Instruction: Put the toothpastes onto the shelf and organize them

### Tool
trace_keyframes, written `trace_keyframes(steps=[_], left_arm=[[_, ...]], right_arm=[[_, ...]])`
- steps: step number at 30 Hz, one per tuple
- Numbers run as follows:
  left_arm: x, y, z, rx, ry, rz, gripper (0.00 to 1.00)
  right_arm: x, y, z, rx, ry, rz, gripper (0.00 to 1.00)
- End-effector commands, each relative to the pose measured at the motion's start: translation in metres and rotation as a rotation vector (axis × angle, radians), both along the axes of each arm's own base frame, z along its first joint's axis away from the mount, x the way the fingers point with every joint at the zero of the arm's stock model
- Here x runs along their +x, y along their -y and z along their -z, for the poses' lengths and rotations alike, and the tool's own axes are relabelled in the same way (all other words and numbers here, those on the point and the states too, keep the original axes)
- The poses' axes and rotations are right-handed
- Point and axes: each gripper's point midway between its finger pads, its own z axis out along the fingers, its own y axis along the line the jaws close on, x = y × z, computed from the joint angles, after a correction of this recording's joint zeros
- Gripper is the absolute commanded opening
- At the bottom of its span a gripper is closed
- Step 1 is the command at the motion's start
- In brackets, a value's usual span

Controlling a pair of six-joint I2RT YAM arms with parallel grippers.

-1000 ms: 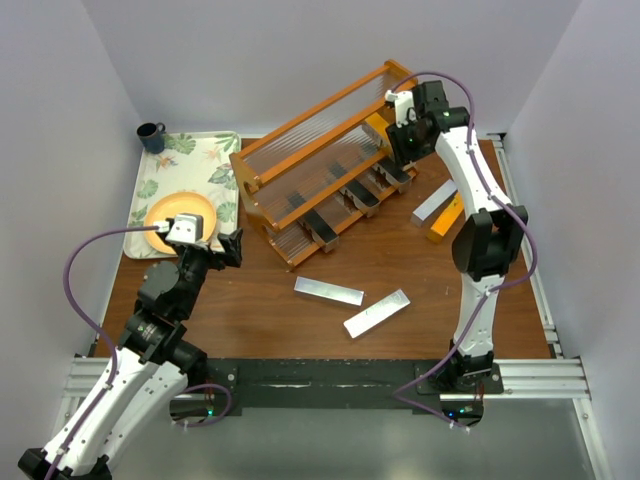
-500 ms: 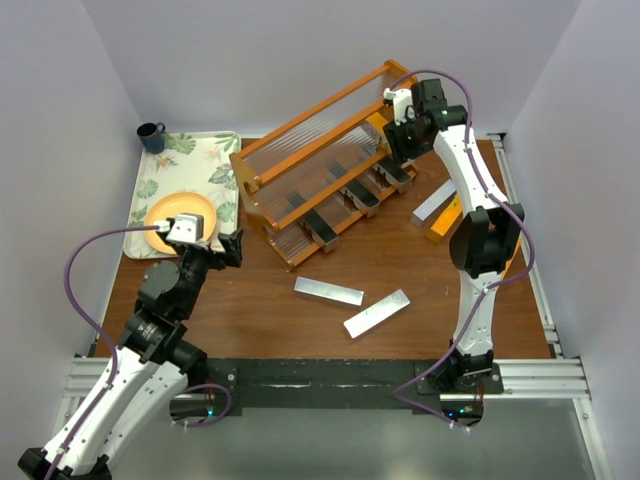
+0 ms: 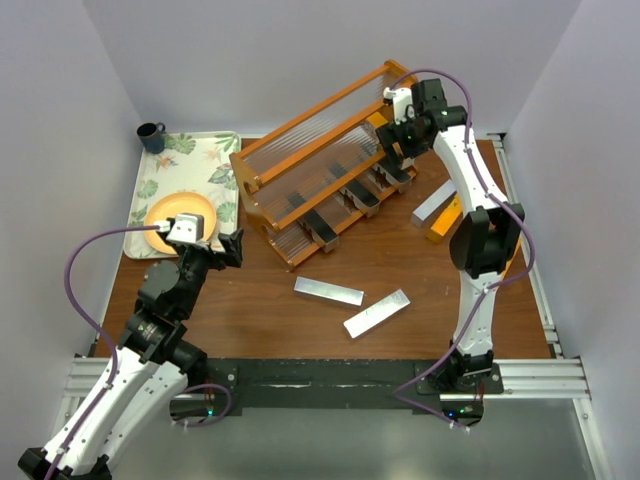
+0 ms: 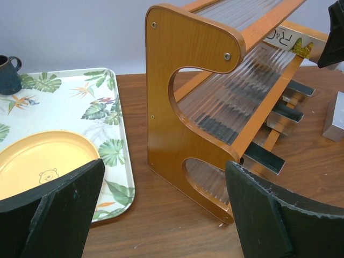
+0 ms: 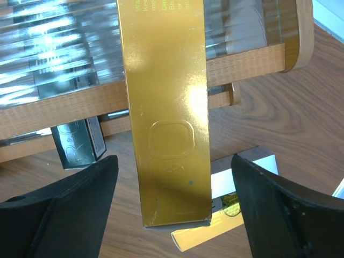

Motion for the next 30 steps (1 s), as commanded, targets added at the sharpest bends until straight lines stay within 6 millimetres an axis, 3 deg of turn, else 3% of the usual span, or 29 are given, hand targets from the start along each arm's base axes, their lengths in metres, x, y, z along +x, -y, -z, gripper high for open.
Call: trace_keyframes(steps=[1, 2, 3, 7, 8, 10, 11, 13, 17, 25, 30], left_arm=[[0.001, 0.0, -0.009, 0.0, 0.039, 0.004, 1.0], [0.001, 0.0, -0.009, 0.001, 0.038, 0.004, 1.0], [0.001, 0.0, -0.01, -0.001, 0.042, 0.004, 1.0], [0.0, 0.0, -0.011, -0.003, 0.045, 0.006, 1.0], [-0.001, -0.001, -0.012, -0.005, 0.05, 0.004, 1.0], [-0.001, 0.0, -0.012, -0.006, 0.048, 0.006, 1.0], [-0.002, -0.001, -0.013, -0.008, 0.052, 0.006, 1.0], [-0.002, -0.001, -0.012, -0.01, 0.052, 0.007, 1.0], [-0.003, -0.001, -0.015, -0.015, 0.062, 0.009, 1.0], [-0.004, -0.002, -0.016, -0.015, 0.062, 0.006, 1.0], [-0.003, -0.002, -0.015, -0.014, 0.06, 0.004, 1.0]], right_arm=[[-0.007, 0.002, -0.059, 0.054, 0.147, 0.01, 0.96], [-0.011, 0.001, -0.075, 0.067, 0.189, 0.015, 0.97], [-0.015, 0.002, -0.07, 0.08, 0.177, 0.032, 0.98], [-0.028, 0.003, -0.086, 0.138, 0.23, 0.088, 0.98], [-0.035, 0.004, -0.076, 0.156, 0.205, 0.116, 0.98], [-0.044, 0.004, -0.087, 0.195, 0.24, 0.145, 0.98], [-0.05, 0.003, -0.073, 0.213, 0.207, 0.169, 0.98], [-0.058, 0.001, -0.08, 0.253, 0.228, 0.18, 0.98], [-0.073, -0.01, -0.06, 0.335, 0.167, 0.185, 0.98], [-0.061, -0.026, -0.036, 0.387, 0.12, 0.15, 0.98], [-0.046, -0.031, -0.031, 0.389, 0.121, 0.127, 0.98]])
